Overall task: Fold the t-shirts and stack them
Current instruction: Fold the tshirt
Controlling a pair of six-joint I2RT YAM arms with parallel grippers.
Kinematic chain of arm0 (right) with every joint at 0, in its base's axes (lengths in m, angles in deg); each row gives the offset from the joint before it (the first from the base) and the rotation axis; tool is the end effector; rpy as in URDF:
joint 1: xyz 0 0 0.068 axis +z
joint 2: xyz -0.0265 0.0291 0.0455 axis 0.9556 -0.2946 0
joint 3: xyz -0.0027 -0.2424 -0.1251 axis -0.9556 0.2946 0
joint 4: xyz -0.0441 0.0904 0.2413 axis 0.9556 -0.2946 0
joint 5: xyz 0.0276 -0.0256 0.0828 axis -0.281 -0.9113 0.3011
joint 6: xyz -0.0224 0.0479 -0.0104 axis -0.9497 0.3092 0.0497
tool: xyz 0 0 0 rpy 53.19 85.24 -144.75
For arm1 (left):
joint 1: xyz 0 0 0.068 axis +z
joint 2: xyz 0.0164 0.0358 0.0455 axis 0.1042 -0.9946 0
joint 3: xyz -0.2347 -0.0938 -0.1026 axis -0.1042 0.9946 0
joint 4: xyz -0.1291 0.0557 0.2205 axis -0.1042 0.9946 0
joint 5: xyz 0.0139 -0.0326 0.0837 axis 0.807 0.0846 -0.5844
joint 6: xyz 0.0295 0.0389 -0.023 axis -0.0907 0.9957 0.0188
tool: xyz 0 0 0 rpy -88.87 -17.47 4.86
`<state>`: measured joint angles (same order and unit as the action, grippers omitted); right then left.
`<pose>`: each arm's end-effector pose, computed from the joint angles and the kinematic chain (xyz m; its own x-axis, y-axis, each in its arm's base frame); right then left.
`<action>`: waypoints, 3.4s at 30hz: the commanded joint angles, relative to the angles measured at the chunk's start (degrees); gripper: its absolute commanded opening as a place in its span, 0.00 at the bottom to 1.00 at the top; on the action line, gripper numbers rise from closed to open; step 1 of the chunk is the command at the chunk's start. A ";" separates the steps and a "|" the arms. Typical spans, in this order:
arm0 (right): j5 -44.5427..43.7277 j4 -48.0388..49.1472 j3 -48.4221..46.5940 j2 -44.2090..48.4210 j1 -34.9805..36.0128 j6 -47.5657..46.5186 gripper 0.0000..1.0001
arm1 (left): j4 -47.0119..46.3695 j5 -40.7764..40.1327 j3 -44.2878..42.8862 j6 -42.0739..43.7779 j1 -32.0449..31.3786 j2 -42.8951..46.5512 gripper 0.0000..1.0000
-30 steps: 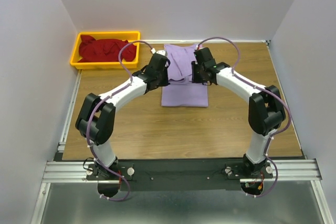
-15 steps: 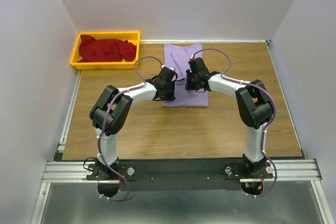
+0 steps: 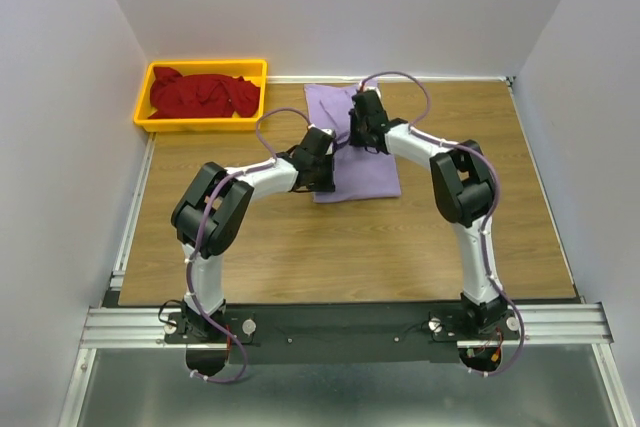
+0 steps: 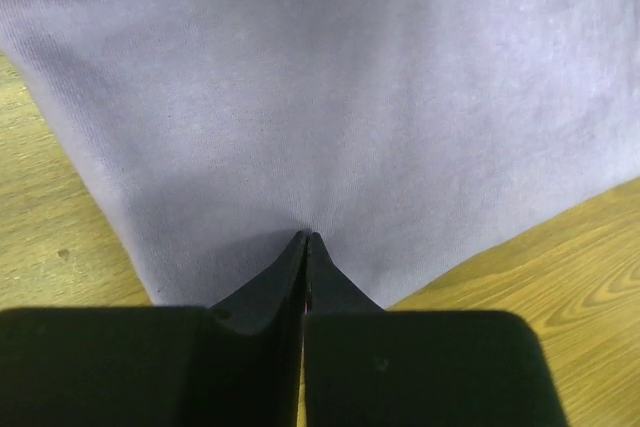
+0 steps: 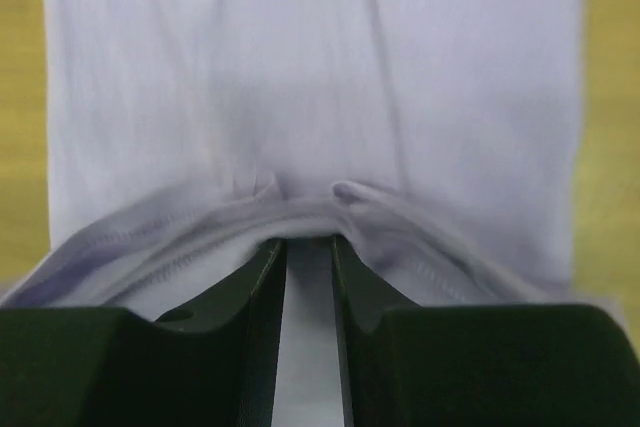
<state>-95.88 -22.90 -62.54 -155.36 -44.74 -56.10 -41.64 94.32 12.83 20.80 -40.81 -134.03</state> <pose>0.4401 0.2289 0.1642 -0.6935 0.0155 -0.7203 -0.1360 0.9790 0.1520 0.3324 -0.2355 0.1570 -0.8705 -0.0446 -0.4902 0.1805 0.8976 -0.4022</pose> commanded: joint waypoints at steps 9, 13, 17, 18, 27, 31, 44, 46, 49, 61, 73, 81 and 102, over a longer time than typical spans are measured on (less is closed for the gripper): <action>3.75 1.58 -8.31 3.12 -4.39 -5.85 0.33 | 3.05 0.95 7.19 0.10 -0.15 6.72 0.09; 15.33 4.46 7.41 13.40 -5.97 2.04 0.33 | 0.51 -1.42 9.74 -1.47 0.29 12.88 0.10; 35.72 17.38 27.36 24.39 -9.39 11.99 0.33 | -9.06 3.21 15.71 -5.16 2.66 18.95 0.10; 38.89 19.93 33.32 27.54 -10.44 13.74 0.33 | -10.91 4.79 17.81 -6.82 3.27 19.91 0.10; 52.01 45.25 56.92 23.64 -17.74 27.64 0.34 | -16.90 15.70 20.56 -10.35 6.17 9.21 0.02; 55.70 49.02 60.79 14.41 -23.89 33.33 0.33 | -20.41 18.34 24.25 -12.37 8.63 9.46 0.00; 59.32 51.95 56.41 27.84 -13.81 36.52 0.39 | -18.14 12.73 28.64 -12.38 9.87 21.76 0.00; 58.35 51.95 53.87 26.18 -8.80 36.70 0.40 | -17.61 10.01 29.43 -12.12 9.78 26.13 0.01; 56.16 52.03 50.17 20.12 -4.92 37.32 0.40 | -15.94 5.10 30.49 -11.68 9.78 33.33 0.05; 54.92 52.39 49.72 6.64 -3.51 37.14 0.40 | -11.45 -3.72 32.78 -6.58 9.87 49.46 0.39; 12.15 -3.99 39.71 34.95 -4.21 8.50 0.51 | -4.61 -2.21 25.85 -2.54 7.07 37.43 0.42; -3.89 -14.59 39.62 34.79 -4.21 6.55 0.56 | 4.54 -10.39 15.30 -0.34 -1.29 25.48 0.53; 6.93 -17.74 39.27 27.84 -4.04 4.97 0.45 | 11.57 -11.98 9.14 0.54 -2.88 16.94 0.59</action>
<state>-92.47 -35.32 -23.96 -124.54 -49.03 -50.88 -32.70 84.07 23.80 20.45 -43.24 -115.76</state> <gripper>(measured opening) 0.469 0.591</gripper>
